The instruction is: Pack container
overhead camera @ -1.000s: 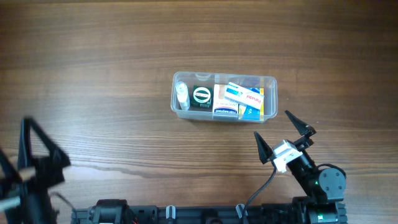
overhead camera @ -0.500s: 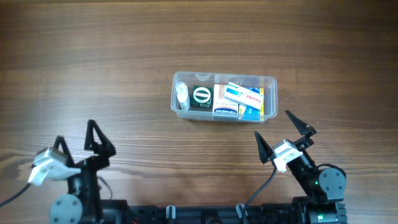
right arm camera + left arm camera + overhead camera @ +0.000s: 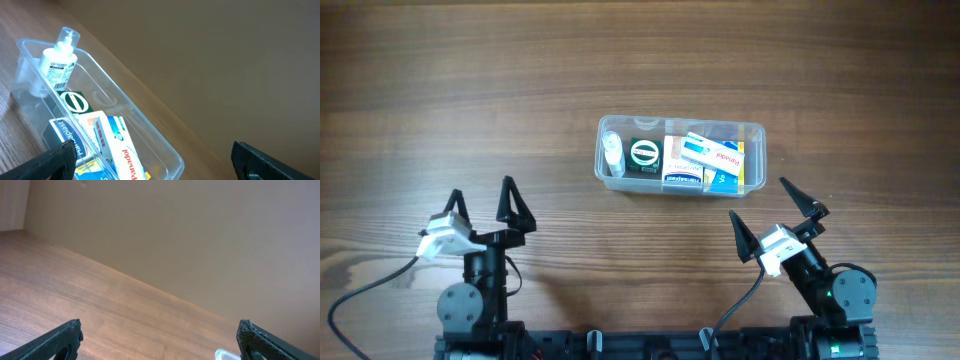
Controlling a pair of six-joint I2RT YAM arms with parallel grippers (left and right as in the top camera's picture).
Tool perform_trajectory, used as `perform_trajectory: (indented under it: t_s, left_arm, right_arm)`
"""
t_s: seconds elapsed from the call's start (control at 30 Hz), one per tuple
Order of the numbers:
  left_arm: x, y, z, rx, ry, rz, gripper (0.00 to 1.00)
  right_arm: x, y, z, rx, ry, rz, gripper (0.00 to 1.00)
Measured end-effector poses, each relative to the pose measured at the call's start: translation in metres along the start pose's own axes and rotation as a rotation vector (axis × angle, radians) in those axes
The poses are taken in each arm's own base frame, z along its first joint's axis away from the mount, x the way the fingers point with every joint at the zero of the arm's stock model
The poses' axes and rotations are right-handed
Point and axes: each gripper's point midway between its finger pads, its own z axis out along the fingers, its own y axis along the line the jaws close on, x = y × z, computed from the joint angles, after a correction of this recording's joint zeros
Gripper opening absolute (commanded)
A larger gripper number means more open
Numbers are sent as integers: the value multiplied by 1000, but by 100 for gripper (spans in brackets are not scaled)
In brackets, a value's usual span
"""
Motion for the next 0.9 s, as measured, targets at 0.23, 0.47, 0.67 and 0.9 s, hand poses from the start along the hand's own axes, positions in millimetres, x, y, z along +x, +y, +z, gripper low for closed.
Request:
perform_trajectory:
  t_s: [0.23, 0.47, 0.67, 0.9]
  left_arm:
    - [42, 13, 3, -15, 100, 45, 100]
    - [51, 17, 3, -22, 128, 54, 100]
    - [51, 17, 3, -22, 128, 54, 100]
    - [51, 17, 3, -22, 128, 54, 100]
  right_arm:
    - [0, 0, 0, 0, 0, 0, 100]
    - [0, 0, 0, 0, 0, 0, 100]
    - [0, 0, 0, 0, 0, 0, 100]
    - [0, 0, 0, 0, 0, 0, 100]
